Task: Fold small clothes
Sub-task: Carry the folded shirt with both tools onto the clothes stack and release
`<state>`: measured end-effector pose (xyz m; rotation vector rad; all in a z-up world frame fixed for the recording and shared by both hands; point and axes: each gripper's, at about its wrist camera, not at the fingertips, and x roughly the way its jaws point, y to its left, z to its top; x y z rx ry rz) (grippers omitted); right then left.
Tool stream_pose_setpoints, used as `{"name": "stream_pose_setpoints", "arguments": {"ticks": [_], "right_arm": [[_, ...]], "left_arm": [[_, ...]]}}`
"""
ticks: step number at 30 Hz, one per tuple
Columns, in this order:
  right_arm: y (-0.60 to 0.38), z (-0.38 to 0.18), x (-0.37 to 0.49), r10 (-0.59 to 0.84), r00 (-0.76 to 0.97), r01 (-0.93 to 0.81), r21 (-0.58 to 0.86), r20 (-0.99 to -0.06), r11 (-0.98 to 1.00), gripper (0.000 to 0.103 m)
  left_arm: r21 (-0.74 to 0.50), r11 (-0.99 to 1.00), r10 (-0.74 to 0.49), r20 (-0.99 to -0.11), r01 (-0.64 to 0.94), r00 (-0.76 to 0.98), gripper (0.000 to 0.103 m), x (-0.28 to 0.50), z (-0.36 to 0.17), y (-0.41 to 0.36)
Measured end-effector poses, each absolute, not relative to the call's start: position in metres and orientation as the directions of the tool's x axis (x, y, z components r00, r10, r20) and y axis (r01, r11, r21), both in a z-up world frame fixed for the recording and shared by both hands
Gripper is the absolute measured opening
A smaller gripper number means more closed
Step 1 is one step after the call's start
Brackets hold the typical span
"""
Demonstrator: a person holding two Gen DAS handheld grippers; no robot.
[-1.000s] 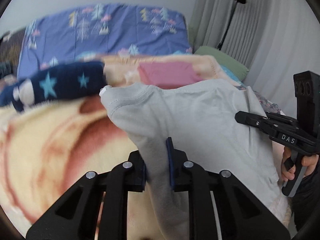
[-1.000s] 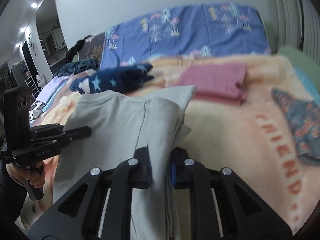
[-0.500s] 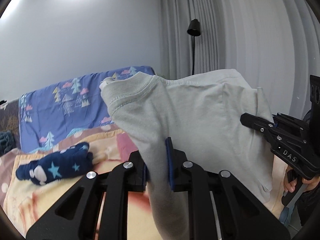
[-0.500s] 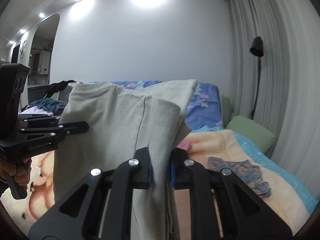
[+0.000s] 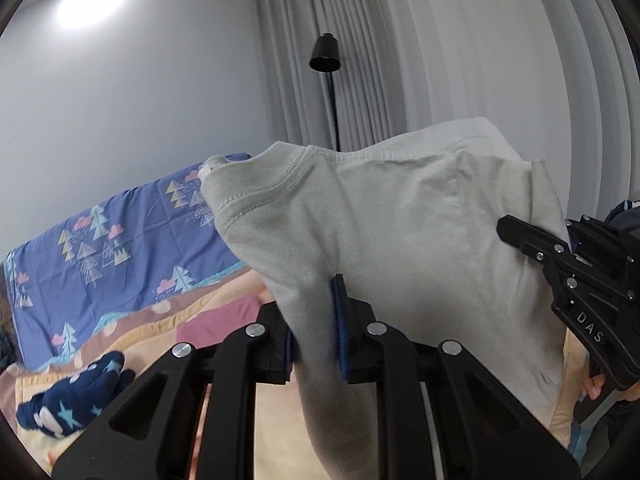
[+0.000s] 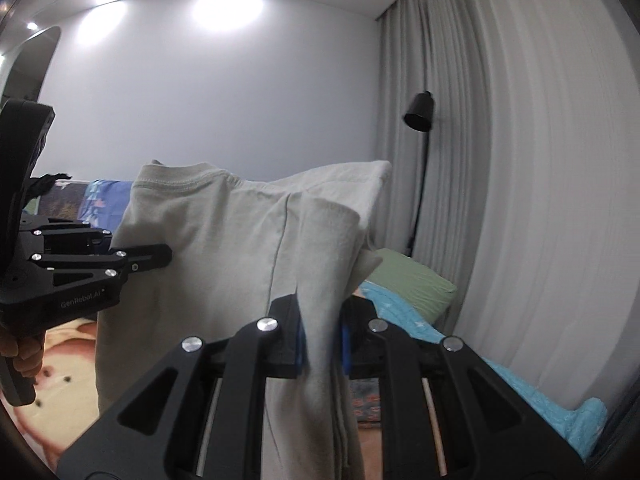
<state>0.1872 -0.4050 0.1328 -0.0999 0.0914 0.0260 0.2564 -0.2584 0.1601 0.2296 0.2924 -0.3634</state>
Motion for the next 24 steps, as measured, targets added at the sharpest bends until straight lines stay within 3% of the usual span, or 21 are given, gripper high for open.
{"name": "stream_pose_setpoints", "arguments": {"ticks": [12,19,21,22,23,24], "right_arm": [[-0.469,0.126,0.261,-0.124,0.984,0.114,-0.08,-0.127,0.99,0.013],[-0.478,0.125,0.326,-0.17,0.968,0.161,-0.065,-0.186,0.985,0.013],[-0.478,0.123,0.353,-0.186,0.959,0.178,-0.057,-0.213,0.982,0.013],[-0.477,0.12,0.367,-0.196,0.954,0.187,-0.062,-0.227,0.98,0.015],[-0.476,0.114,0.385,-0.214,0.946,0.2,-0.083,-0.245,0.976,0.018],[-0.474,0.106,0.4,-0.244,0.935,0.221,-0.113,-0.256,0.969,0.039]], "left_arm": [[0.24,0.881,-0.324,-0.322,0.408,0.889,0.017,0.316,0.145,-0.34],[0.293,0.891,-0.254,-0.312,0.347,0.915,0.019,0.368,0.137,-0.367],[0.317,0.894,-0.216,-0.311,0.315,0.925,0.023,0.389,0.128,-0.373],[0.333,0.897,-0.187,-0.308,0.29,0.933,0.031,0.401,0.121,-0.377],[0.357,0.897,-0.152,-0.305,0.26,0.94,0.047,0.415,0.114,-0.378],[0.391,0.894,-0.1,-0.302,0.219,0.948,0.056,0.426,0.105,-0.378]]}}
